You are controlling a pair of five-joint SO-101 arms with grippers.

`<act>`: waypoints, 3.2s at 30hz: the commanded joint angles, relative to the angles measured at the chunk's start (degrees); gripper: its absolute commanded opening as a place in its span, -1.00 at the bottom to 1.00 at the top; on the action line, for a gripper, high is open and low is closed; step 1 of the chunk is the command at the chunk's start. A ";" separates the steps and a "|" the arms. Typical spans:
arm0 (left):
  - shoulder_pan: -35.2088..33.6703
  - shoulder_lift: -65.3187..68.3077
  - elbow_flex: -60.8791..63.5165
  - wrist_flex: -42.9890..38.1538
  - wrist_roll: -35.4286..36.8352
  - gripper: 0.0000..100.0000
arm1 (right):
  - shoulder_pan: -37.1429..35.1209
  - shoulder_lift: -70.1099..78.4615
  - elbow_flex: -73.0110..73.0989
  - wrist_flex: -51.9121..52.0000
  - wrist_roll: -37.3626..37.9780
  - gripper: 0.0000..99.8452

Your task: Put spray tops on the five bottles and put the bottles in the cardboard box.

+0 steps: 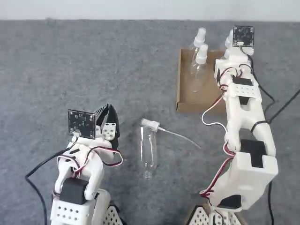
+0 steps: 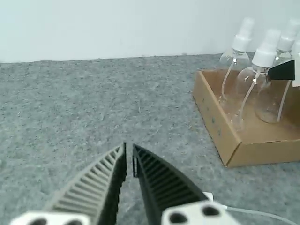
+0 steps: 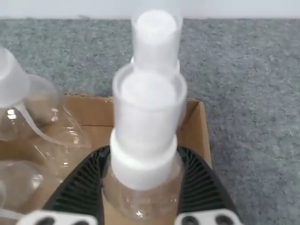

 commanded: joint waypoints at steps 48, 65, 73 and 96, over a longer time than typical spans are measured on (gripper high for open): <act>-0.70 0.18 -0.84 -1.76 -0.35 -0.98 | -1.19 -1.45 -0.53 3.12 1.93 -0.71; -0.53 0.18 -0.84 -1.76 -0.53 -0.98 | -1.19 -4.70 -0.62 3.47 2.29 -0.38; -0.70 0.18 -0.84 -1.76 -0.44 -0.98 | -1.98 -16.04 -6.42 20.97 1.93 -0.38; -14.42 0.62 -6.64 0.35 -0.26 -0.98 | -44.79 -31.25 6.24 55.87 -17.05 -0.39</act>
